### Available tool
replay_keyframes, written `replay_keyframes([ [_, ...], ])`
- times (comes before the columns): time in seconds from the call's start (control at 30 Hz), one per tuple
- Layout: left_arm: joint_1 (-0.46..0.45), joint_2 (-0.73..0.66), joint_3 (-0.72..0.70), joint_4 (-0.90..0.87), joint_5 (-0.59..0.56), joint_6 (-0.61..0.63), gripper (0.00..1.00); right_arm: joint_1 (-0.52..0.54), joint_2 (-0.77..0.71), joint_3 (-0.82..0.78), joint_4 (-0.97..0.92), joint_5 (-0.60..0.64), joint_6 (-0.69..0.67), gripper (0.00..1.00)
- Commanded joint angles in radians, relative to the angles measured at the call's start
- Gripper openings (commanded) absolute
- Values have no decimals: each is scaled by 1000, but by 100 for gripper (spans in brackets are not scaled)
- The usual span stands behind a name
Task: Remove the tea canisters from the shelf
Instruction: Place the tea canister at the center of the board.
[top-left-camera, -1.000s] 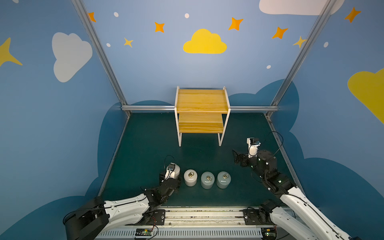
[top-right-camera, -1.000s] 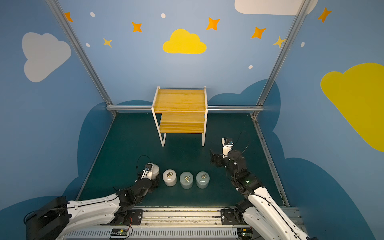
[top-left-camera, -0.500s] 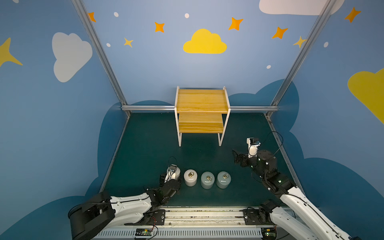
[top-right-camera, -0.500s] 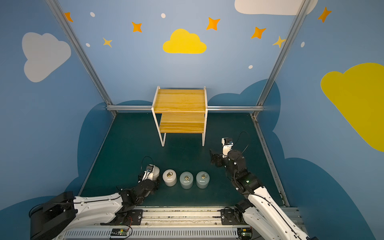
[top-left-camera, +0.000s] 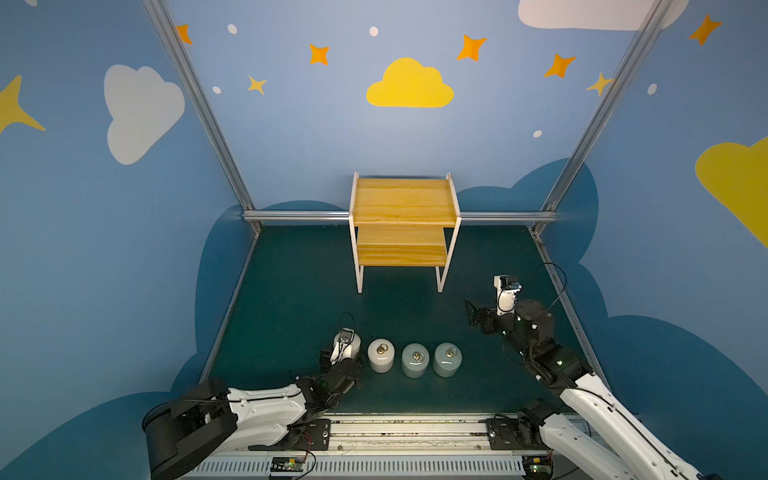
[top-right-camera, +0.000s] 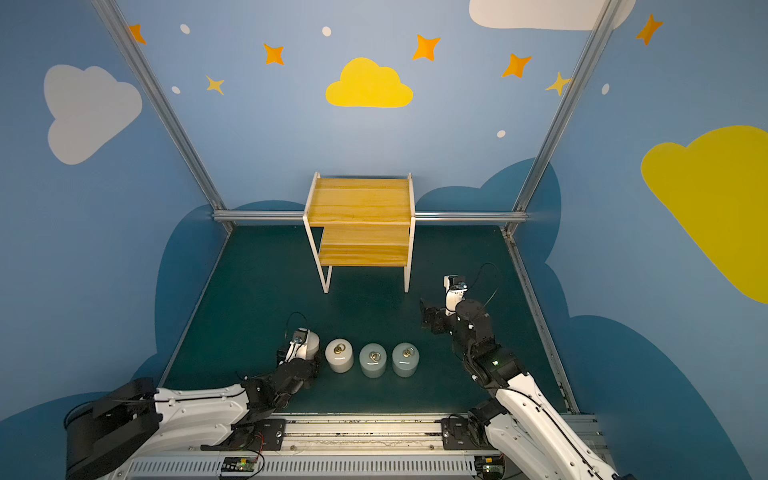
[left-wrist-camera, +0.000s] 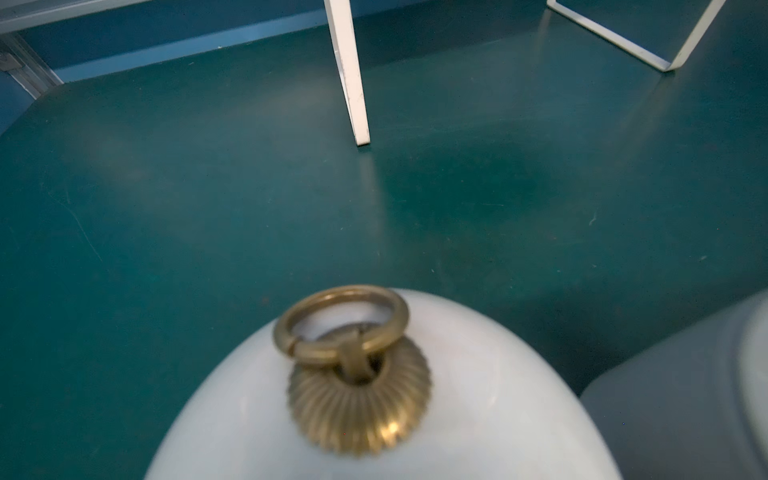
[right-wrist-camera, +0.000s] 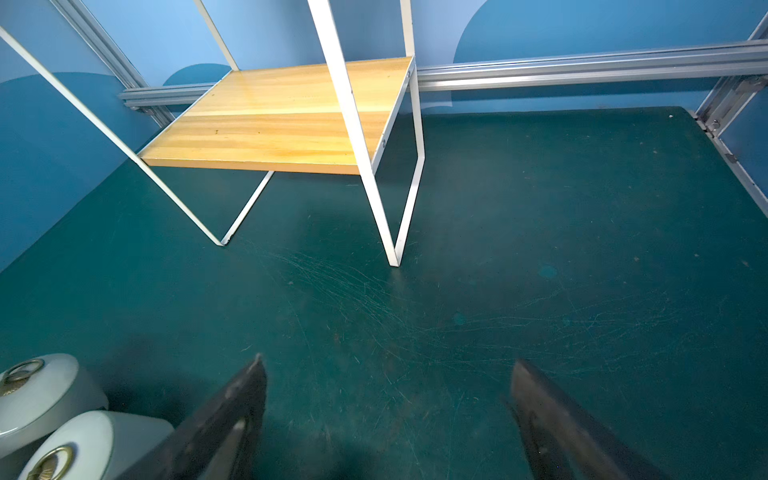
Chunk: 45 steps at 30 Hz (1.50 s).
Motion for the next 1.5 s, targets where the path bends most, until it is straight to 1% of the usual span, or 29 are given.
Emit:
replay_keyframes([
  [0.0,-5,11,35,49,-31,-22,57,-4,-9,0,-1,0,3,94],
  [0.13,-7,16,35,52,-32,-25,59,-4,-7,0,0,0,3,94],
  [0.27,-10,21,36,44,-31,-37,64,-4,-4,0,4,-1,3,94],
  [0.5,-24,21,50,-9,-52,-69,73,-6,-3,1,2,0,4,94],
  [0.83,-51,-10,64,-97,-85,-110,80,-8,-6,-2,5,-3,3,94],
  [1.13,-78,-33,74,-181,-116,-167,83,-10,-9,-3,3,-4,3,94],
  [1.47,-92,-28,82,-209,-121,-182,84,-12,-22,-13,1,-1,6,94],
])
